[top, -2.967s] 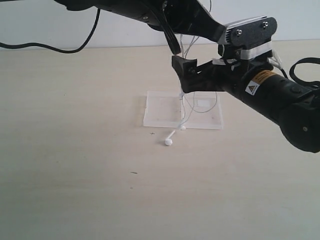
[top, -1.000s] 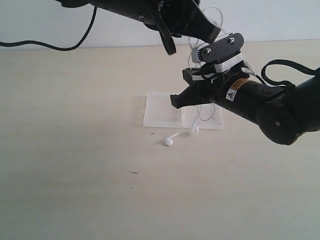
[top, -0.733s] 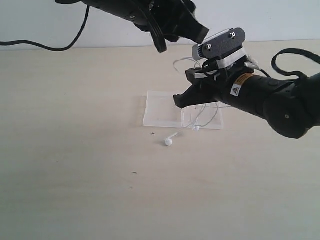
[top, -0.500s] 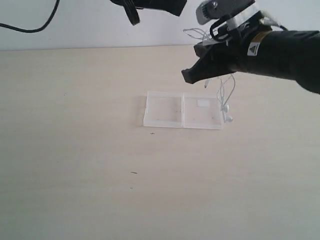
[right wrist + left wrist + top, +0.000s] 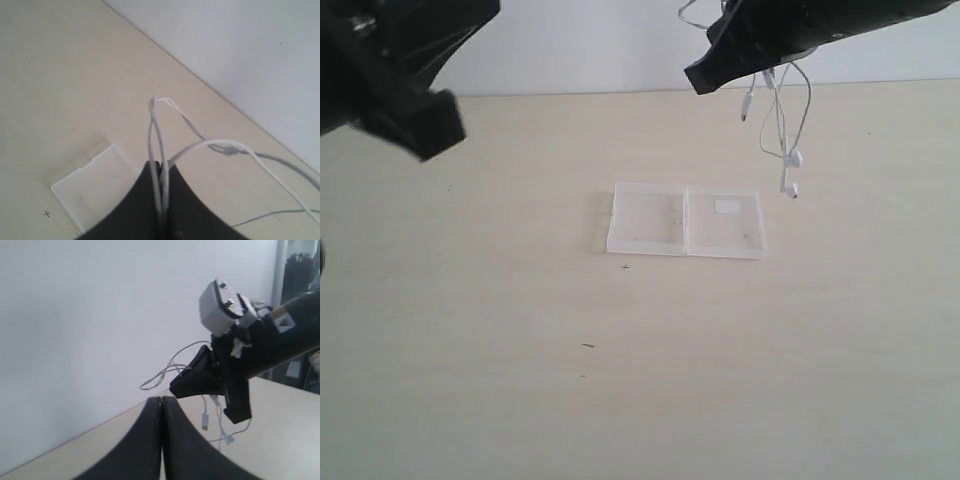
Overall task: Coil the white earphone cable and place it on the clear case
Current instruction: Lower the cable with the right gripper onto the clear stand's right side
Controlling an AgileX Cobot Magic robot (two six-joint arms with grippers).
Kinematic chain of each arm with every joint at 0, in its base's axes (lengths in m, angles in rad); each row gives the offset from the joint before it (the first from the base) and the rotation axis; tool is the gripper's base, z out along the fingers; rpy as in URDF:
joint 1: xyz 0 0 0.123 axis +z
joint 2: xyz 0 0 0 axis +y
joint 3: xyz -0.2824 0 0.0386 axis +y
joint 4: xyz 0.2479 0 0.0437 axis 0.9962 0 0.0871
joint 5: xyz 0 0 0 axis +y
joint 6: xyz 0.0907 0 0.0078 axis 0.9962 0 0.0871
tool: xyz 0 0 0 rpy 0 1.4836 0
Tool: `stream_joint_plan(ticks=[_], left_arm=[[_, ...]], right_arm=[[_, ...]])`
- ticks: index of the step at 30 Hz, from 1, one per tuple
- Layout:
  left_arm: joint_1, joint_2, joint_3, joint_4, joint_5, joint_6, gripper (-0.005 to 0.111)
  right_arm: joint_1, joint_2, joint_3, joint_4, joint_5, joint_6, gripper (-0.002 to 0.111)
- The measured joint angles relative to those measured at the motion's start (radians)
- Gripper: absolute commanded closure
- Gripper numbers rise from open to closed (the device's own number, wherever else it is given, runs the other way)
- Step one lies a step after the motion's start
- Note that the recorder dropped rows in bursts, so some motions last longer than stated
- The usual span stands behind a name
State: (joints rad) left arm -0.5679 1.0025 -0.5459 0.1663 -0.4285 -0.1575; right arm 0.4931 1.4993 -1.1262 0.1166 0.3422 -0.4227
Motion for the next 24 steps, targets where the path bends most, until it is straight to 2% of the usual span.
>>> stream_joint_plan(ticks=[4,9,11,14,18,24], left_arm=[[0.0,-0.165,0.172,0.0,-0.082,-0.018,0.107],[0.0,-0.508,0.4,0.029,-0.108,-0.141,0.107],[0.0,-0.603,0.483,0.047,-0.111,-0.203,0.107],[0.0,-0.683,0.535,0.066,-0.107,-0.266,0.107],[0.0,-0.769,0.542,0.151,-0.023,-0.337,0.107],[0.007,-0.796,0.542,0.127,0.089,-0.275,0.107]], right_arm=[[-0.057,0.044,-0.002,0.283,0.012,-0.295,0.108],[-0.186,0.115,-0.002,0.888,0.131,-0.893,0.108],[-0.202,0.132,-0.002,1.024,0.166,-1.015,0.108],[-0.201,0.143,-0.002,1.085,0.192,-1.078,0.108],[-0.201,0.154,-0.002,1.109,0.229,-1.107,0.108],[-0.201,0.156,0.063,1.246,0.174,-1.221,0.108]])
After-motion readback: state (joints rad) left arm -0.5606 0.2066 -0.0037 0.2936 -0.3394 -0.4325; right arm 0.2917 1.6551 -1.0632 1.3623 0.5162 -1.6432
